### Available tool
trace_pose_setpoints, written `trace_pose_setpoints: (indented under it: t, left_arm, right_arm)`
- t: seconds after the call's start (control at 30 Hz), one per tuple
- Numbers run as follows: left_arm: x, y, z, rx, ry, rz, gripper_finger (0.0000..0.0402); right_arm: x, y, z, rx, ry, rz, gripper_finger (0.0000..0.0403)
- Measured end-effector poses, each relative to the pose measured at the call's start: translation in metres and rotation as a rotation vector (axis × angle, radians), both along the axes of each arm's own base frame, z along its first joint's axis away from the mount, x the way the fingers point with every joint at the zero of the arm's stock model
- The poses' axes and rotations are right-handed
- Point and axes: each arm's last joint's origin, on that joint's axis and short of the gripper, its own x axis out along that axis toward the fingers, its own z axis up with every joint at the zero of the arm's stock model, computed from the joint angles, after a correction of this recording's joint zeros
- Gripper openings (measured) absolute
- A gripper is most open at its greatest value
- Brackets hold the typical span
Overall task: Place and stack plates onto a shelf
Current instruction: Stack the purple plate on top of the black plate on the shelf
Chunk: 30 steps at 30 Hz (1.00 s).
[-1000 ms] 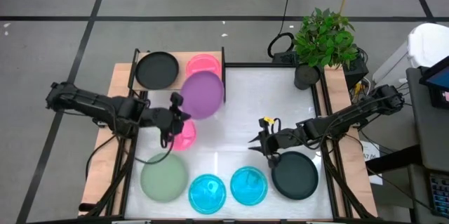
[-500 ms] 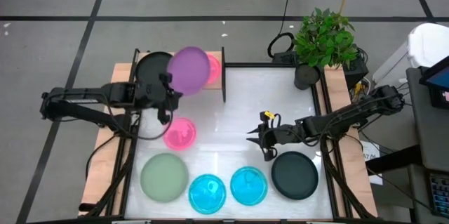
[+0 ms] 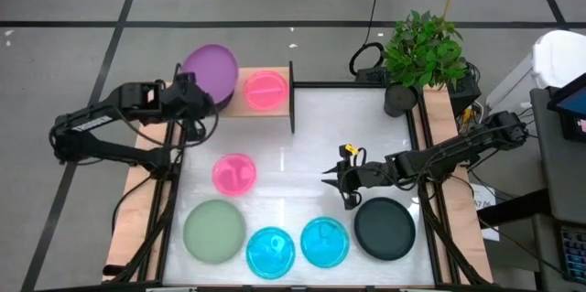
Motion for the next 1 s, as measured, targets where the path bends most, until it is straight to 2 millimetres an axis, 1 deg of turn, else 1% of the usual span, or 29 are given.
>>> trace_pose_setpoints:
  t: [0.07,0.23,0.53,0.77,0.9,1.0]
  left_arm:
    - [-0.004,0.002,-0.003,-0.042,0.029,0.028,0.0006]
    - [-0.007,0.006,-0.008,-0.096,0.034,0.097,0.0006]
    - [-0.009,0.013,-0.009,-0.152,0.006,0.159,0.0006]
    - [0.004,0.021,-0.017,-0.215,0.036,0.204,0.0006]
    - [0.015,0.026,-0.025,-0.237,0.087,0.217,0.0011]
    - [0.019,0.029,-0.029,-0.231,0.123,0.227,0.0016]
  right_arm:
    - [0.000,0.000,0.000,0.007,-0.001,-0.004,0.0089]
    - [0.000,0.000,0.000,0.015,-0.002,-0.009,0.0089]
    - [0.000,0.000,0.000,0.015,-0.001,-0.008,0.0089]
    - [0.000,0.000,0.000,0.015,-0.001,-0.008,0.0089]
    - [0.000,0.000,0.000,0.016,-0.001,-0.009,0.0089]
    - [0.000,0.000,0.000,0.016,-0.001,-0.009,0.0089]
